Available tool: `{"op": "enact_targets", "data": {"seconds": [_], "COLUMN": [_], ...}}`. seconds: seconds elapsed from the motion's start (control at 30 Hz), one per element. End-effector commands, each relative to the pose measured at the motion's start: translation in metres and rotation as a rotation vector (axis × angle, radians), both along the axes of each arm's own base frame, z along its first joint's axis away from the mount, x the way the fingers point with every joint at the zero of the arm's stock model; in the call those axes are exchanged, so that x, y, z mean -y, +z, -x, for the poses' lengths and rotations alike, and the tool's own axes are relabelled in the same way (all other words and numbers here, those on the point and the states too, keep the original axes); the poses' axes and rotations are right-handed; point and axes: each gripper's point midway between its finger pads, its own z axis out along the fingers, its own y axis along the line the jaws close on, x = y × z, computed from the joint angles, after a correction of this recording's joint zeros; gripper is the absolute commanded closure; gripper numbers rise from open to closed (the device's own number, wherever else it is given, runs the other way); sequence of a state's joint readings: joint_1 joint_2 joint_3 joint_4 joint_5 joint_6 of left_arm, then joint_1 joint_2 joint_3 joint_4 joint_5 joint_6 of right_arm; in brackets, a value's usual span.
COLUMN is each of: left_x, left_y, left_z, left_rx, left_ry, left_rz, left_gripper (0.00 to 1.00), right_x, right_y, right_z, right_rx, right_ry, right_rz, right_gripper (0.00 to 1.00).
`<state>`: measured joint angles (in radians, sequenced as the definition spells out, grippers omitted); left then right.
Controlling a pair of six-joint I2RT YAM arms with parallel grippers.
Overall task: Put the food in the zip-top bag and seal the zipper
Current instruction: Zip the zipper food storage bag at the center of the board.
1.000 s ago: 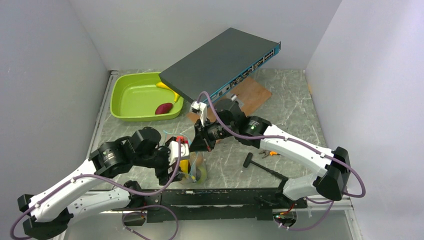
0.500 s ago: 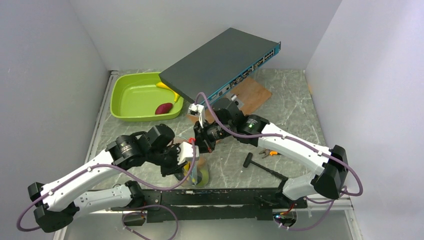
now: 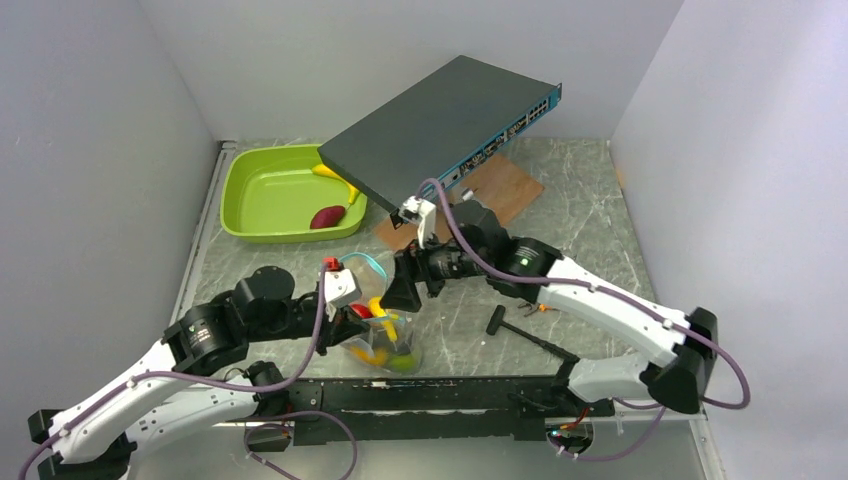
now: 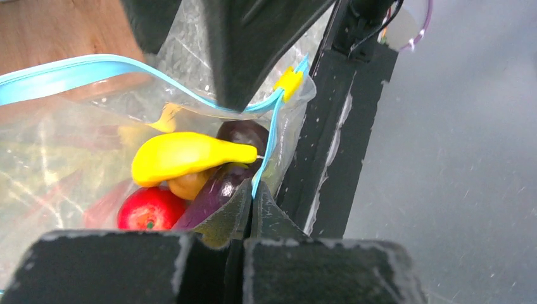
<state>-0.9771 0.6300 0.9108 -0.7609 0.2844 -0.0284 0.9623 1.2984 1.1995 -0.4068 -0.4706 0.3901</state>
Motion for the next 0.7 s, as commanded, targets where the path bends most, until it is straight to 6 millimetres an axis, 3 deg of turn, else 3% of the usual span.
{"op": "enact_targets", "data": {"seconds": [0.0,0.13,0.23,0.4,0.5,0.67], "left_x": [0.018,0.020,0.025,0.031,0.033,0.033], "left_y": [0.029,0.021,0.017,0.019,0.020,0.021], "left_z": [-0.005,-0.009,-0.012,-0.019,-0.021,-0.022], "left_rx": [-0.077,-0.106,-0.124,-0.132,-0.130,-0.135], "left_ry": [0.096,0.131,0.134,0.152,0.153,0.162], "left_rz": [0.218,0.220,0.200,0.174,0.173,0.173], "left_gripper": [1.00,1.00,1.00,1.00,1.00,1.00], "right_x": [0.016,0.029,0.036,0.052,0.056,0.053], "right_y": [0.049,0.072,0.064,0.043,0.033,0.016], "right_z": [-0.014,-0.007,0.002,0.023,0.034,0.034], "right_rx": [0.119,0.224,0.318,0.495,0.564,0.574], "right_ry": [-0.148,-0.148,-0.099,-0.025,0.028,0.027], "right_rz": [-0.165,-0.305,-0.368,-0.515,-0.548,-0.527], "right_gripper": [0.10,0.01,0.01,0.15,0.33,0.32]}}
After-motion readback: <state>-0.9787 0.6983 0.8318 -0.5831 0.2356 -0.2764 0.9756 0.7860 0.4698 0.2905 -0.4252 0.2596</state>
